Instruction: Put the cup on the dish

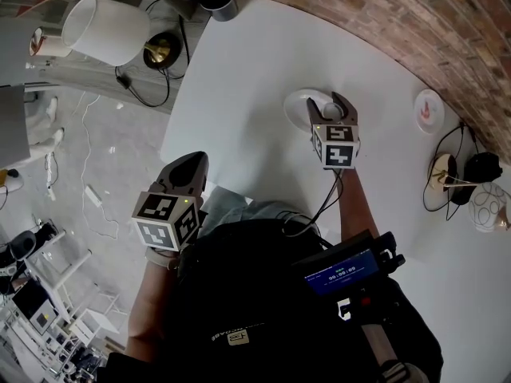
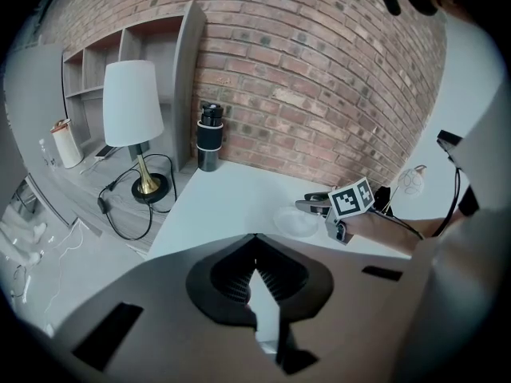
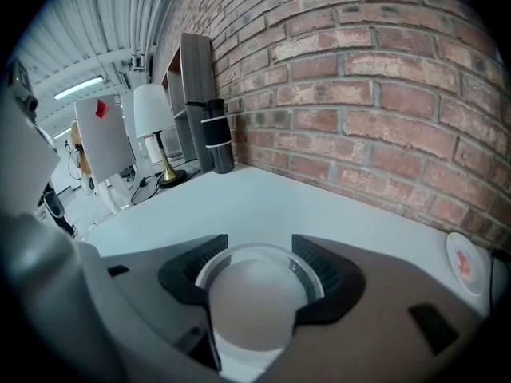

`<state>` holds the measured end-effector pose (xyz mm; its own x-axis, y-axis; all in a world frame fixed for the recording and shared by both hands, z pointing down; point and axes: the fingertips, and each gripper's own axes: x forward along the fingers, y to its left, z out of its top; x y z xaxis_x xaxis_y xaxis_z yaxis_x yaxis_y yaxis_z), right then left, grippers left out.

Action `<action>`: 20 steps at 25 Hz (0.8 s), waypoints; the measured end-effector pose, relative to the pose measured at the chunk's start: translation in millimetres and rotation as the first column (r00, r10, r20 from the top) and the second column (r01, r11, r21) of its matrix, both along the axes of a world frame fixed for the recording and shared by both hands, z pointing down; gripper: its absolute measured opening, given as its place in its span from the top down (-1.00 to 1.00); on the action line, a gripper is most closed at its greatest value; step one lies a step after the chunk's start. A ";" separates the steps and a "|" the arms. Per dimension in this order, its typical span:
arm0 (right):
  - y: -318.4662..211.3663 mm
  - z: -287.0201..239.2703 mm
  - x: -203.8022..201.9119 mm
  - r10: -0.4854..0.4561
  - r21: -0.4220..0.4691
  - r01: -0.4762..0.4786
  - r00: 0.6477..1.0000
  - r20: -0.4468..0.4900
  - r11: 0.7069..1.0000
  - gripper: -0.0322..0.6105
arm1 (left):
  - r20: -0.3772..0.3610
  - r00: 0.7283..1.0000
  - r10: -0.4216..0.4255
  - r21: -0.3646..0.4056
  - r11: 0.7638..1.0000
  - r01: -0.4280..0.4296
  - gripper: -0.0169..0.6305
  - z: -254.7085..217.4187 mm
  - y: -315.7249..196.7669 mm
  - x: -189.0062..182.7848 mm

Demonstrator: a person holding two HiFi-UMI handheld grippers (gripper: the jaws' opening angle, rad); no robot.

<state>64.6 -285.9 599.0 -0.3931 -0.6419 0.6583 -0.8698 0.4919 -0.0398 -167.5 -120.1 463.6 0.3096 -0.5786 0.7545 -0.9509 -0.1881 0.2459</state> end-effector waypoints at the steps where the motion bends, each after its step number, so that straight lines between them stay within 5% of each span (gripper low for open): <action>1: -0.3 2.2 2.6 0.009 -0.002 -0.009 1.000 0.000 1.000 0.11 | 0.001 1.000 0.002 -0.002 1.000 -0.002 0.93 0.4 -0.1 0.2; 20: 1.7 29.2 22.1 0.067 -0.024 -0.068 0.998 -0.014 0.997 0.11 | 0.020 1.000 0.024 -0.030 0.999 -0.023 0.93 4.2 4.2 9.2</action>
<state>86.7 -284.2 628.2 -0.3407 -0.6505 0.6788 -0.9015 0.4310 -0.0393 -158.3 -116.0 467.8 0.3076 -0.5489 0.7772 -0.9510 -0.2034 0.2328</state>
